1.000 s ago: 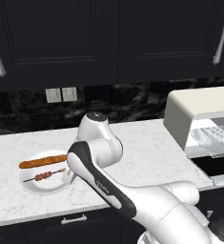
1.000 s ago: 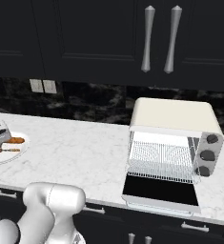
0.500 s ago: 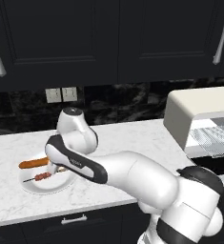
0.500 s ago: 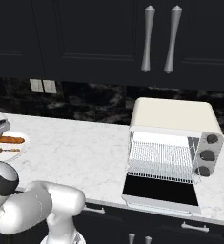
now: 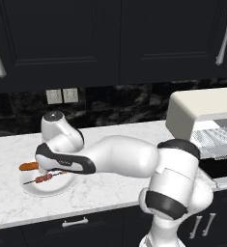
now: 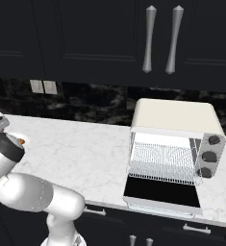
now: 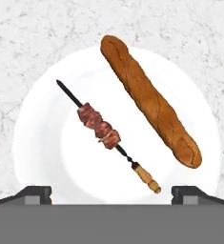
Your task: Pick up the kebab skewer and baguette bread, and place them inside the toaster oven. Close the toaster oven door and start by setting the timer.
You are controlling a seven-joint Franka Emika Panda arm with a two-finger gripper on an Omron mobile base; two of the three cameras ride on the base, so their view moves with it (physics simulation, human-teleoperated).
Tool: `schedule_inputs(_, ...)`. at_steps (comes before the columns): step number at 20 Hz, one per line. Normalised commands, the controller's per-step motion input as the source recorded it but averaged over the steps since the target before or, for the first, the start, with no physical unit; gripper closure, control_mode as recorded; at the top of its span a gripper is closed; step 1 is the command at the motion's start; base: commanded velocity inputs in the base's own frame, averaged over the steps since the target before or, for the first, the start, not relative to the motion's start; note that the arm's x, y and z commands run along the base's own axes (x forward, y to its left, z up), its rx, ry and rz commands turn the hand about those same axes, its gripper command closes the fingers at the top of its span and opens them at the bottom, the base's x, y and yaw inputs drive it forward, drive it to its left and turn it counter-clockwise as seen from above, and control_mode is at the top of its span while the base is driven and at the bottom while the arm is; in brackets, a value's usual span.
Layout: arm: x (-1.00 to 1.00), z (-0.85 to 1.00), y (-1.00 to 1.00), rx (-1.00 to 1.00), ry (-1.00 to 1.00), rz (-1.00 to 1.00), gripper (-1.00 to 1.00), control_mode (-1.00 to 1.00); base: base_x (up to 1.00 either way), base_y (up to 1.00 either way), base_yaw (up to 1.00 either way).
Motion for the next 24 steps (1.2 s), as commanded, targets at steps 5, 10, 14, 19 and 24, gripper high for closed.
schedule_inputs(5, 0.53, -0.46, 0.3, -0.04, 0.0, 0.0, -1.0, -1.0, 0.0, 0.0, 0.0)
schedule_inputs(10, 0.45, -0.25, 0.27, -0.04, 0.0, 0.0, -1.0, -1.0, 0.0, 0.0, 0.0)
schedule_inputs(14, 0.45, -0.15, 0.38, -0.07, 0.0, 0.0, -1.0, -1.0, 0.0, 0.0, 0.0)
schedule_inputs(19, 0.27, -0.17, 0.36, -0.11, 0.0, 0.0, -1.0, -1.0, 0.0, 0.0, 0.0)
schedule_inputs(24, 0.22, 0.06, 0.36, -0.09, 0.0, 0.0, -1.0, -1.0, 0.0, 0.0, 0.0)
